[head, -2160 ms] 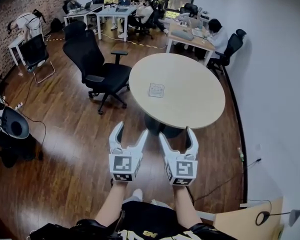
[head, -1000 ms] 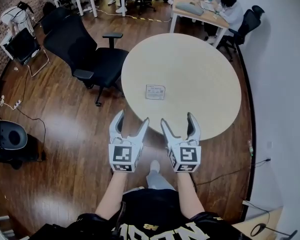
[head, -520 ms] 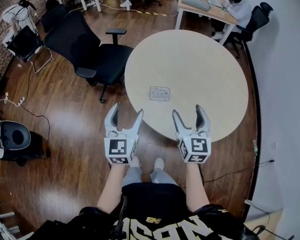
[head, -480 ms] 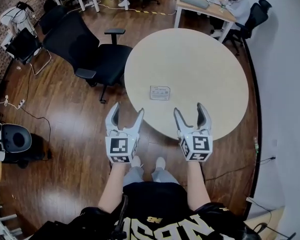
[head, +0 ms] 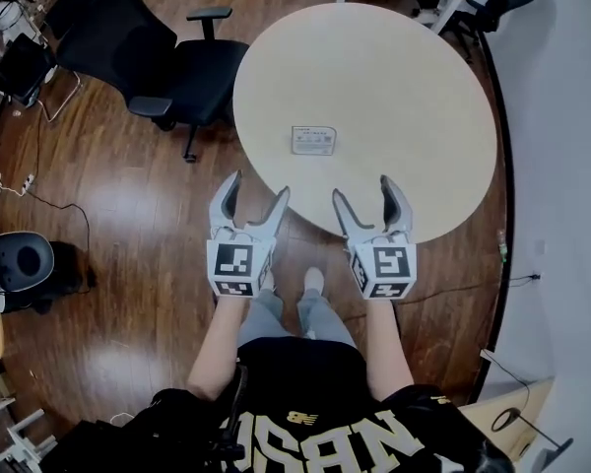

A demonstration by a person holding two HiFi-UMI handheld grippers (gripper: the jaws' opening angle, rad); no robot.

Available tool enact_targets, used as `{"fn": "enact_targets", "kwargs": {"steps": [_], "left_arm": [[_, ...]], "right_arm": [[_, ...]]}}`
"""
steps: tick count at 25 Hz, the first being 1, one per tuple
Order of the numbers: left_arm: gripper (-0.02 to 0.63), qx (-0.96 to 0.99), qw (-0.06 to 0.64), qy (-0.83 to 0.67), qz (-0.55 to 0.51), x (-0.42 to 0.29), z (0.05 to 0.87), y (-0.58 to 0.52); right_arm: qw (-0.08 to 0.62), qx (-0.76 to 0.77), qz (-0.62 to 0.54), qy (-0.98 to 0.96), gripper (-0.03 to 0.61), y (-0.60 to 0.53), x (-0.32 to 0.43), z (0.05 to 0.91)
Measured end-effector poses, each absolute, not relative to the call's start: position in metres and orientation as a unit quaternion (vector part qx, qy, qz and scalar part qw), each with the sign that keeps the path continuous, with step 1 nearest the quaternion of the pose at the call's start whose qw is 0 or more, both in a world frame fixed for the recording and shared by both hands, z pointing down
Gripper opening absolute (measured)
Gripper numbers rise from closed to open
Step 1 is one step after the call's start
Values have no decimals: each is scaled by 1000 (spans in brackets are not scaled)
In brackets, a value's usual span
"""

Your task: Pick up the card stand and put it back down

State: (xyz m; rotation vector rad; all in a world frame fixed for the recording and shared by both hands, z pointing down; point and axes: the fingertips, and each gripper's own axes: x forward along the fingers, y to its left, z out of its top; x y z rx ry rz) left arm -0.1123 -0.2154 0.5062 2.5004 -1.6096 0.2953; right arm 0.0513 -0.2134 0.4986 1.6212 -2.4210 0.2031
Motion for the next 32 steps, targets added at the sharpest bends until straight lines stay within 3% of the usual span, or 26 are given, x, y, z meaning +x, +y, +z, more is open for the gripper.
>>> {"fn": "enact_targets", "kwargs": {"steps": [19,32], "left_arm": [[354,863,90,-470,163,-113,591,-241],[393,885,36,-372,278,-208,620,-313]], "right_arm": [[157,517,143,-829,360,-205,35,606],[144,554,162,-803,360,-236,81,627]]}}
